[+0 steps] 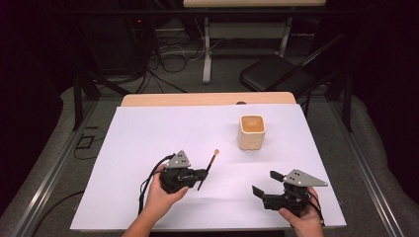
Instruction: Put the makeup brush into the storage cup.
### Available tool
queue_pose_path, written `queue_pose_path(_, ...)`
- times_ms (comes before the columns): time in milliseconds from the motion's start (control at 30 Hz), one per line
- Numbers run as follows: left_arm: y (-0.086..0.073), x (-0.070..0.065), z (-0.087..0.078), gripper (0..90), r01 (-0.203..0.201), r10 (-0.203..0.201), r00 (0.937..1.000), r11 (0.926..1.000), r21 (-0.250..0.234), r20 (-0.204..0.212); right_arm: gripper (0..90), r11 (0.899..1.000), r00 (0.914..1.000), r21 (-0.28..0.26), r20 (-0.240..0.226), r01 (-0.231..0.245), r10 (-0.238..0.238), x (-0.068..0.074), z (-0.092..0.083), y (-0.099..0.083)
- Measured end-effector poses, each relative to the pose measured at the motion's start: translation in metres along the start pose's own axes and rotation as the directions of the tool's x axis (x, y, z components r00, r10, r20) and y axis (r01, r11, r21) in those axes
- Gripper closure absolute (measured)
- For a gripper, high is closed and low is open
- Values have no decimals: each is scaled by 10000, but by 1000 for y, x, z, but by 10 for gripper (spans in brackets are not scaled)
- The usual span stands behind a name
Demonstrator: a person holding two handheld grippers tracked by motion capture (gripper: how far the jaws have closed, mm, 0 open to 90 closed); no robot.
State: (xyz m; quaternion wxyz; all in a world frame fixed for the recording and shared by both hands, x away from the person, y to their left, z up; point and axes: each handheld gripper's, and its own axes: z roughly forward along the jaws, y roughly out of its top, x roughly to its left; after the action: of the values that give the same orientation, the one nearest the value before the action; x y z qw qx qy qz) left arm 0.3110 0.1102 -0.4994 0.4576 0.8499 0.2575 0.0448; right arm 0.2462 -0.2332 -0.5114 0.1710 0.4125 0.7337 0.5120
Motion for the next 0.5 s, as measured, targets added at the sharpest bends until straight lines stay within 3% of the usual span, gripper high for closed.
queue_pose_path(200, 0, -1, 0, 834, 6, -6, 10000, 10000, 16, -31, 126, 9989, 9997, 455, -221, -57, 67, 3, 10, 10)
queue_pose_path(500, 0, 0, -3, 835, 73, -75, 9999, 9999, -143, -137, 102, 9937, 9968, 941, -580, 602, -549, 13, 33, 24)
